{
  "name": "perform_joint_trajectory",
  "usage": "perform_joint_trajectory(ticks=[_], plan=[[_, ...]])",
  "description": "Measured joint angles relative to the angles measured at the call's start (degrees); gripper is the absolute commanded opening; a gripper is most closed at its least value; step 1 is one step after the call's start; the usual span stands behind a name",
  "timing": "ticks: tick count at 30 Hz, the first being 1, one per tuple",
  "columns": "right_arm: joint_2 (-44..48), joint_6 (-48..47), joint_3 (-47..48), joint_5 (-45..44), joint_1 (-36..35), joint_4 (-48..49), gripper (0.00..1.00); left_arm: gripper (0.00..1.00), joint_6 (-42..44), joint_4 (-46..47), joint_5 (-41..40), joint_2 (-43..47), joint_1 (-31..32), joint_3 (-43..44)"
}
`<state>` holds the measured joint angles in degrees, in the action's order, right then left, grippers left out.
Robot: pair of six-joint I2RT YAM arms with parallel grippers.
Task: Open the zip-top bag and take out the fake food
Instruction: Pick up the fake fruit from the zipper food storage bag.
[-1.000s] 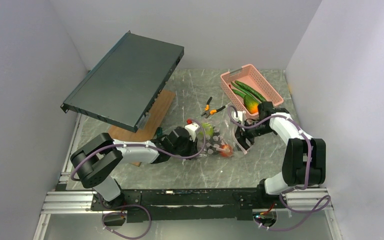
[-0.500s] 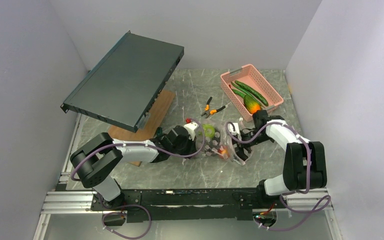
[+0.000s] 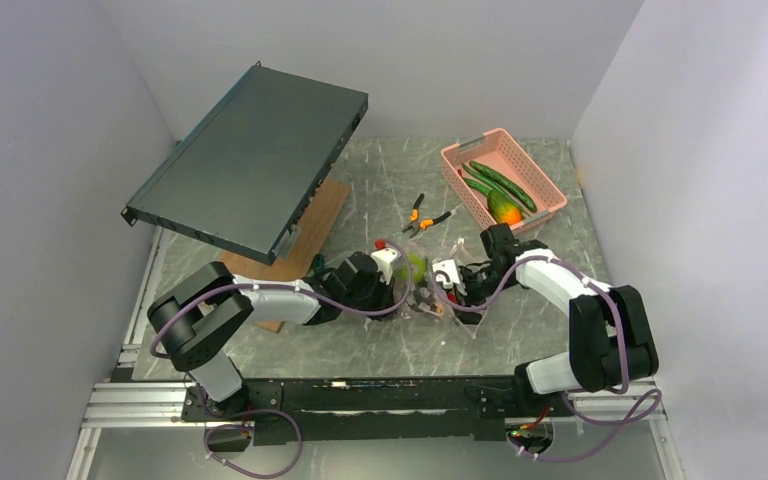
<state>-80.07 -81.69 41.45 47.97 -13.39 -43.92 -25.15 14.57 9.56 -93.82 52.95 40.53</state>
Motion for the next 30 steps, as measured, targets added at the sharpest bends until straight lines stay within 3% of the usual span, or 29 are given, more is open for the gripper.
perform_joint_trajectory(ticks=[7,9,18,23,27,30], plan=[[-1.38,3.93,0.5,-3.32,-1.33,3.45,0.27,0.0,0.0,0.68,0.24,-0.02,0.0,-0.04],[-1.68,5.18,1.31,-3.8,-1.22,3.15,0.2,0.0,0.0,1.05,0.04,0.33,-0.07,-0.52],[0.68,15.28,2.56,-4.98,4.33,5.16,0.26,0.0,0.0,2.27,-1.79,7.37,-2.16,-7.45],[0.57,19.19,2.89,-5.2,5.44,6.27,0.48,0.0,0.02,2.4,-1.79,7.87,-2.95,-8.07],[0.55,19.8,2.93,-2.91,4.13,6.54,0.46,0.0,0.04,2.73,-0.79,7.58,-3.02,-8.02],[0.57,20.76,2.86,-2.56,2.34,8.5,0.33,0.0,0.09,2.75,0.28,6.58,-3.06,-7.32]])
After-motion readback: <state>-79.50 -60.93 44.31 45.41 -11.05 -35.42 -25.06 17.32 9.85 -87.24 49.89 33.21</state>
